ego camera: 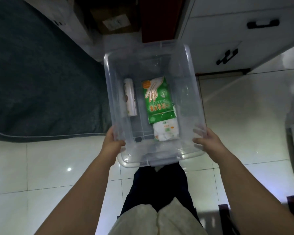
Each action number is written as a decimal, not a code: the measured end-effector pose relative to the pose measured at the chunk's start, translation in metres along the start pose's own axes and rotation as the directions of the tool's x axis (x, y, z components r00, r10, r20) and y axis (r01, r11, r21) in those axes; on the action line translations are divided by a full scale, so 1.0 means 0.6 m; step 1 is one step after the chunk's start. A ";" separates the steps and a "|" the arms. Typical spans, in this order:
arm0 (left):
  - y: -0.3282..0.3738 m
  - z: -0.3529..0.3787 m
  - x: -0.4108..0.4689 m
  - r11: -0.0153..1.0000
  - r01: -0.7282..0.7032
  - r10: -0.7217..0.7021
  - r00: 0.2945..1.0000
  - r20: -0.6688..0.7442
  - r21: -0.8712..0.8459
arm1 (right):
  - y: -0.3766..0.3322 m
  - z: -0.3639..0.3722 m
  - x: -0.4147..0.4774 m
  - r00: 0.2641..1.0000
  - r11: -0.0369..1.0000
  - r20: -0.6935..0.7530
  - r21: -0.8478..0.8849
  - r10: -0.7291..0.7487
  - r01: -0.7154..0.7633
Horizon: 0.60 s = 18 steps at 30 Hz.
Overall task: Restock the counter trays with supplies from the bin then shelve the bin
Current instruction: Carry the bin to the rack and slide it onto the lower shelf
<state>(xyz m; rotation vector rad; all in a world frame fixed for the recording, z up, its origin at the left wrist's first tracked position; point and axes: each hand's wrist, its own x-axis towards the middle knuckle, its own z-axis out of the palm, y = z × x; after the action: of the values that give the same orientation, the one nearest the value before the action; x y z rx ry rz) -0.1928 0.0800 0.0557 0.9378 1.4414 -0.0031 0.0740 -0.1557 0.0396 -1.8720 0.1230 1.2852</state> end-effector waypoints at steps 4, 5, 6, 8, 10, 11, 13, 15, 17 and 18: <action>0.038 0.003 -0.020 0.999 -0.024 0.025 0.998 0.050 -0.031 | -0.033 -0.007 -0.035 0.998 0.992 -0.049 0.120 -0.041 0.047; 0.054 0.005 -0.031 0.999 -0.030 0.033 0.996 0.085 -0.031 | -0.046 -0.016 -0.051 0.998 0.985 -0.047 0.162 -0.050 0.057; 0.071 0.007 -0.045 0.999 -0.031 0.034 0.992 0.121 -0.025 | -0.057 -0.027 -0.072 0.997 0.979 -0.048 0.193 -0.059 0.067; 0.101 0.018 -0.079 0.999 -0.041 0.037 0.979 0.201 0.016 | -0.070 -0.057 -0.120 0.995 0.964 -0.056 0.250 -0.077 0.088; 0.126 0.038 -0.114 0.995 -0.078 0.058 0.956 0.287 0.058 | -0.067 -0.092 -0.176 0.992 0.933 -0.078 0.339 -0.101 0.122; 0.138 0.054 -0.132 0.992 -0.102 0.075 0.943 0.325 0.069 | -0.062 -0.112 -0.204 0.989 0.913 -0.094 0.383 -0.116 0.143; 0.163 0.096 -0.166 0.983 -0.151 0.099 0.915 0.391 0.104 | -0.045 -0.153 -0.259 0.979 0.871 -0.151 0.452 -0.138 0.193; 0.188 0.153 -0.197 0.966 -0.203 0.108 0.880 0.463 0.159 | -0.026 -0.199 -0.308 0.960 0.829 -0.244 0.503 -0.137 0.247; 0.214 0.221 -0.225 0.945 -0.254 0.104 0.831 0.546 0.206 | -0.008 -0.247 -0.349 0.933 0.782 -0.338 0.547 -0.122 0.300; 0.227 0.259 -0.240 0.933 -0.282 0.102 0.804 0.586 0.223 | -0.001 -0.272 -0.368 0.919 0.754 -0.377 0.570 -0.113 0.326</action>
<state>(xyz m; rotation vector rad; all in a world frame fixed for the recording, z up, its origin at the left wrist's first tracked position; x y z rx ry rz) -0.0202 0.0101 0.2252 1.2096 0.7905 -0.3356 0.0890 -0.3451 0.2378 -1.4305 0.4336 0.6402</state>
